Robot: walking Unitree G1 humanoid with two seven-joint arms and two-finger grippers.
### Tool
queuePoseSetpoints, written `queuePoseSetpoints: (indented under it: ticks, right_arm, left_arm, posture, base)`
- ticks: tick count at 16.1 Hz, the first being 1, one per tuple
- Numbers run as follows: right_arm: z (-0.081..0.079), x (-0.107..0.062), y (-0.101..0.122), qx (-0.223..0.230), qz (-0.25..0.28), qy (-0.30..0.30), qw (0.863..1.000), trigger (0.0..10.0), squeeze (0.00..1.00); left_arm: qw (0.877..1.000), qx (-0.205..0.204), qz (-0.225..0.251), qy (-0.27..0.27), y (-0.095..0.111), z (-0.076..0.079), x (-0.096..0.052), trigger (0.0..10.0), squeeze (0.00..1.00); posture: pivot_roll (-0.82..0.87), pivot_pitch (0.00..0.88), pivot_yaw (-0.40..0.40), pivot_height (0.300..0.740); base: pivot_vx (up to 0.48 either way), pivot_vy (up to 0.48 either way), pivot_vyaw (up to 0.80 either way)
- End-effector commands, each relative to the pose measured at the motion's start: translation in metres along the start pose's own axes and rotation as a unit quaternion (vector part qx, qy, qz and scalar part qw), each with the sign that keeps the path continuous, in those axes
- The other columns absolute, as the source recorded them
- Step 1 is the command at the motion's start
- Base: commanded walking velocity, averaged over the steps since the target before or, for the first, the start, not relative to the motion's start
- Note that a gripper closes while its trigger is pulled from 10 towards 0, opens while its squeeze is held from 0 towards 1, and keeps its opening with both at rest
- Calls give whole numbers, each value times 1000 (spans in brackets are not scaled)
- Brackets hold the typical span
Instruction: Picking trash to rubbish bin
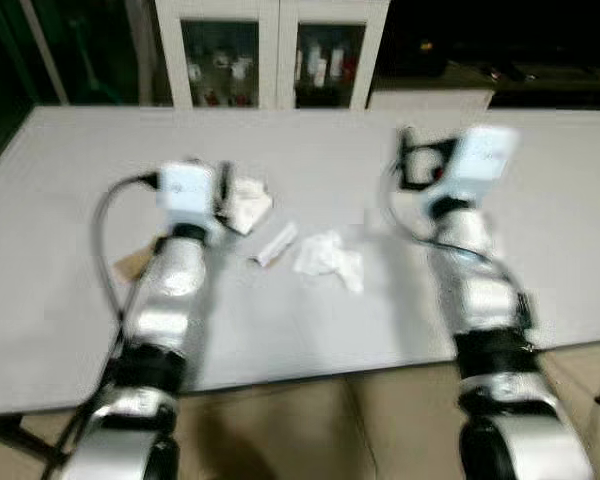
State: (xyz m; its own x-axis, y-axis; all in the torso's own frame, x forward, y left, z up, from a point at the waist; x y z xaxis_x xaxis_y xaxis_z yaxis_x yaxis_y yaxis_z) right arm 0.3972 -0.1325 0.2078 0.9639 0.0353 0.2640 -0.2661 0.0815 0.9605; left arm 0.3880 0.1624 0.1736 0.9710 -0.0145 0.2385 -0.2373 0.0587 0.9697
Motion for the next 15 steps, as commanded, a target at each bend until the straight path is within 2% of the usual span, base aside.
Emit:
queuePoseSetpoints:
  ticks: [1, 10, 13, 15]
  right_arm:
    - [13, 1, 3, -5, 6, -17, 1000, 10000, 0]
    - [13, 1, 1, -6, 3, -16, 1000, 10000, 0]
    - [12, 0, 0, -6, 0, -15, 1000, 10000, 0]
    - [11, 0, -1, -6, -1, -14, 1000, 10000, 0]
  left_arm:
    - [1000, -2, -1, -8, 0, 9, 1, 10000, 0]
    - [1000, 0, 16, -3, 10, 6, 4, 10000, 0]
    - [1000, -13, 19, 2, 14, 2, 4, 10000, 0]
    - [1000, -6, 15, 16, 17, -8, 3, 10000, 0]
  posture:
    - [6, 43, -59, 740]
    - [8, 48, -59, 740]
    - [12, 54, -60, 740]
    - [19, 60, -62, 740]
  base:
    - [469, 0, 0]
    - [449, 0, 0]
    - [0, 0, 0]
    - [0, 0, 0]
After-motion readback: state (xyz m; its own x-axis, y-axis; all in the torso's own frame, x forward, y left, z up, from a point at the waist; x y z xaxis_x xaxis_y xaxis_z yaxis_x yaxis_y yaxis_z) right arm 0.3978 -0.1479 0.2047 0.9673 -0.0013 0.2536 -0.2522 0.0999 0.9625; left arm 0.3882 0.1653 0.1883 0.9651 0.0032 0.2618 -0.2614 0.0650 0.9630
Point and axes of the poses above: a point about 5 cm out from each wrist's last joint towards the gripper, its own x axis pointing out of the wrist towards the gripper, its own y axis along the axis of the wrist's last joint, z = x × y, the point moved 3 cm from there along x, pointing out of the wrist towards the gripper, and after that the axes turned 11 degrees about -x, right-handed, at the moved point
